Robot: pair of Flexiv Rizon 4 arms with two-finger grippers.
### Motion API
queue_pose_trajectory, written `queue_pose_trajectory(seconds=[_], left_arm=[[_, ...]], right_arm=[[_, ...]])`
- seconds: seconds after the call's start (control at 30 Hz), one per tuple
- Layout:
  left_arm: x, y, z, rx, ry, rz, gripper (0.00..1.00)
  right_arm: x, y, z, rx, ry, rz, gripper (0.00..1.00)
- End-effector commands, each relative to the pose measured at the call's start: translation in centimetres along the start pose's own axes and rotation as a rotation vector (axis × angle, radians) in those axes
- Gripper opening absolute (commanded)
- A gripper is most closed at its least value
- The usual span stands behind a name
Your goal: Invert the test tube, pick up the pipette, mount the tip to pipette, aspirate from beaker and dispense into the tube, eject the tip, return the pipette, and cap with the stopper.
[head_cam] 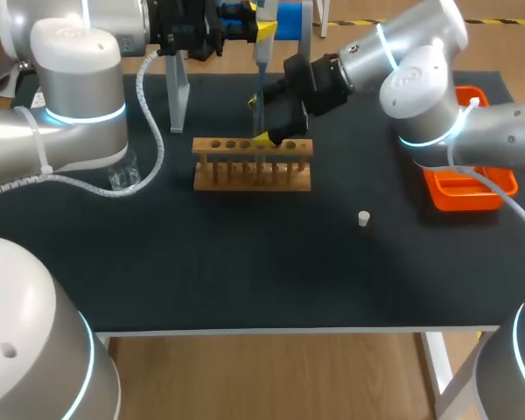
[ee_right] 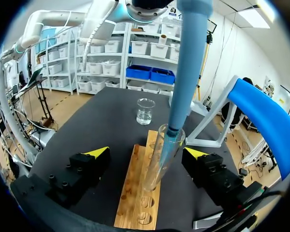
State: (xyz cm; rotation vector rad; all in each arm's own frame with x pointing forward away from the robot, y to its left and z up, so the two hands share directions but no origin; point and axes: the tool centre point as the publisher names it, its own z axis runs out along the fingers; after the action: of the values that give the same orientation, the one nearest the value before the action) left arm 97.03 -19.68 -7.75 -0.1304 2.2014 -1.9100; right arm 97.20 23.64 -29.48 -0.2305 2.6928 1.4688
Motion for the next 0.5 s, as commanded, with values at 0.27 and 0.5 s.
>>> queue_pose_trajectory(seconds=[0.27,0.5], left_arm=[[0.4,-1.6,0.2,-0.019,-0.007,0.012,0.00],[0.5,-2.5,0.4,-0.023,-0.008,0.026,0.00]], right_arm=[[0.0,0.1,-0.2,0.003,0.002,0.001,1.00],[0.0,0.1,-0.2,0.003,0.002,0.001,1.00]])
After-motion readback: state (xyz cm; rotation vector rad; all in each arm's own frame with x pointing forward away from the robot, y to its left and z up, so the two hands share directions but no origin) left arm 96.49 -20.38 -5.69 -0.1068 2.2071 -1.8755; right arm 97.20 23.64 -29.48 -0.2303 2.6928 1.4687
